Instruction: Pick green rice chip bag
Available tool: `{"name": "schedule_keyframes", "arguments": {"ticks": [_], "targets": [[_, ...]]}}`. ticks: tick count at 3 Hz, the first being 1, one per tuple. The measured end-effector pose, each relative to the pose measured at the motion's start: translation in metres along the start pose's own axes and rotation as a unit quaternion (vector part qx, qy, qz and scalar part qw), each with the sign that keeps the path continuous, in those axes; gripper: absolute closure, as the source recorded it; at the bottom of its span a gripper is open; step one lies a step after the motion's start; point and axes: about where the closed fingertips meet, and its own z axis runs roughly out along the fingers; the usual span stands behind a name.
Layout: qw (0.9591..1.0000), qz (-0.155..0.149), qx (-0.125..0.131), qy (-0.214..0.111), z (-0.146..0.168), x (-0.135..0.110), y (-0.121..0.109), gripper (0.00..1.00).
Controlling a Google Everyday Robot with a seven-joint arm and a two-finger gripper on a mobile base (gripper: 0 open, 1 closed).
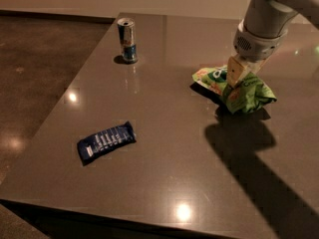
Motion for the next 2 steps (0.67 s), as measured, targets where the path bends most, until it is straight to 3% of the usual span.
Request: {"name": "schedule_keyframes", "arguments": {"ticks": [1,2], "targets": [[0.9994,-0.027,0.006,-0.021,-0.025,-0.013,0.007,1.0],[0.9978,-0.052,0.012,-0.04,-0.049,-0.025,0.014,1.0]]}}
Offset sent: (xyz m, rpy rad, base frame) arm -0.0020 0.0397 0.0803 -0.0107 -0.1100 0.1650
